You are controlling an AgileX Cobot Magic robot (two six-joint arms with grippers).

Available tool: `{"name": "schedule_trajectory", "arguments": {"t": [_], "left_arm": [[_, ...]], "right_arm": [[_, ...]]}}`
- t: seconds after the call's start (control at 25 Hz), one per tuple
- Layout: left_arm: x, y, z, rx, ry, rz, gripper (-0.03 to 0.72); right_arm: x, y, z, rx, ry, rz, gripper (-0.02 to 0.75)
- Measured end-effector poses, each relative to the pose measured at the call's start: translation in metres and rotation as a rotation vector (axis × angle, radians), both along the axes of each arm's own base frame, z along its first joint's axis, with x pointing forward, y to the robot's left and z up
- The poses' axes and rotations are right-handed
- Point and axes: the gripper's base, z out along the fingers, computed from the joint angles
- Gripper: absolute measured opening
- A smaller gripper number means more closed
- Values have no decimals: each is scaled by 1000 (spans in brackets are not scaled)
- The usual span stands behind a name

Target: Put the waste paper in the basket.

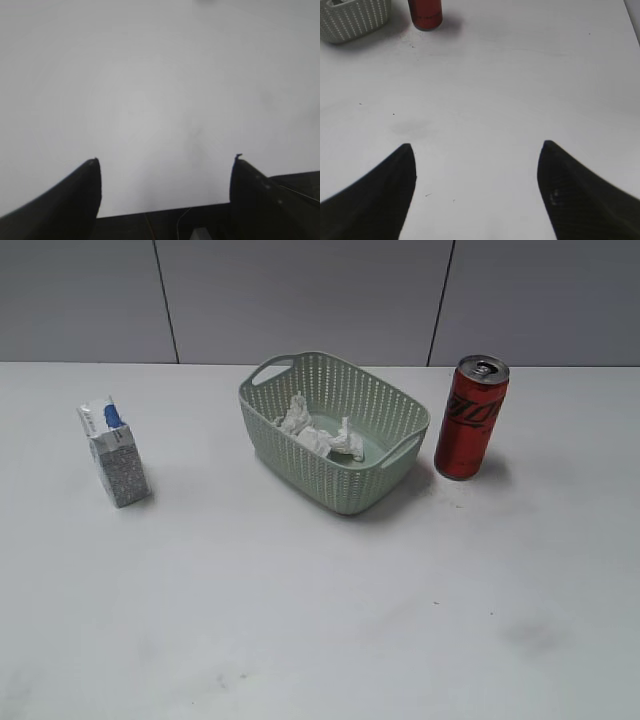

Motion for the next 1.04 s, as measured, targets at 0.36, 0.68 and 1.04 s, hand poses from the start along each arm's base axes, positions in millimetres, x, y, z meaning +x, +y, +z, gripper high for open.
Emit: {"name": "schedule_trajectory", "arguments": {"t": [0.36, 0.68, 1.04], "left_arm": [[-20, 4, -5, -48, -193, 32, 591], [-43, 8, 1, -82, -351, 43, 591], [-70, 12, 2, -113, -516, 55, 591]], "right_arm": [[0, 1, 0, 28, 4, 2, 572], [0, 2, 0, 30, 5, 2, 572], [0, 2, 0, 31, 4, 3, 572]]}}
